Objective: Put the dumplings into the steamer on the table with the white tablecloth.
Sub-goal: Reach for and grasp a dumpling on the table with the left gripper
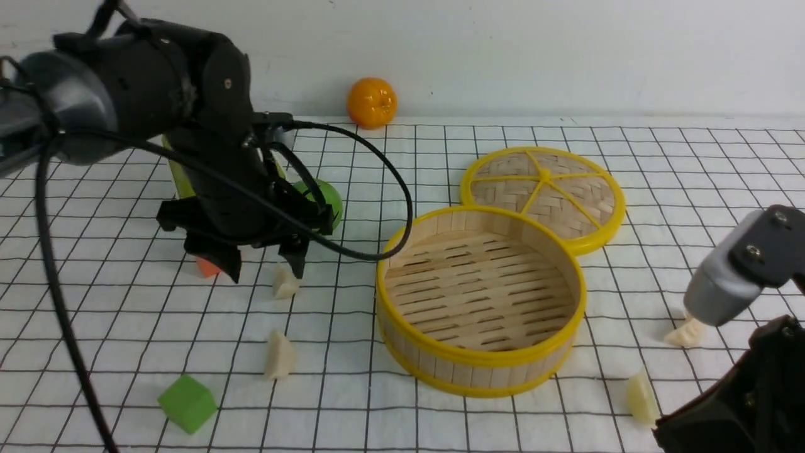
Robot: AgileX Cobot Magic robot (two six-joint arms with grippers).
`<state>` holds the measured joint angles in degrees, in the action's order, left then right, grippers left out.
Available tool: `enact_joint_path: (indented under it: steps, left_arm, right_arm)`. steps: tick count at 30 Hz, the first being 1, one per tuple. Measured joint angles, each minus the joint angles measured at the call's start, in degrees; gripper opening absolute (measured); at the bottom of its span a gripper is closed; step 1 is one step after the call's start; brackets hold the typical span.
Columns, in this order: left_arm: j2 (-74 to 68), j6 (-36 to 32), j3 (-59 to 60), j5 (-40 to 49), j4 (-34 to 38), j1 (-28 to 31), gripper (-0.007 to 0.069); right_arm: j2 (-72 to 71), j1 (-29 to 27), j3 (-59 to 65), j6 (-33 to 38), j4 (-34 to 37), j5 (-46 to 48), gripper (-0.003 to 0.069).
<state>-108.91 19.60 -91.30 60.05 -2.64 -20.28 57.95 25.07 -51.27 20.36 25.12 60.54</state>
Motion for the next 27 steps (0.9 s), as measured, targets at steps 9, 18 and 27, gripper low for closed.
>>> enact_joint_path:
  steps: [9, 18, 27]
  left_arm:
    - [-11.38, 2.63, -9.93, -1.68, 1.95, 3.94, 0.054]
    - [-17.99, 3.21, -10.98, -3.74, 3.2, 4.3, 0.05]
    - [-17.9, 2.92, -12.74, -0.96, 3.14, 4.24, 0.0238]
  right_arm:
    - [-0.05, 0.0, 0.0, -0.21, -0.05, 0.1, 0.0009]
    - [-0.05, 0.0, 0.0, -0.23, -1.34, 0.0, 0.0017]
    - [-0.05, 0.0, 0.0, -0.23, -1.69, -0.25, 0.0022]
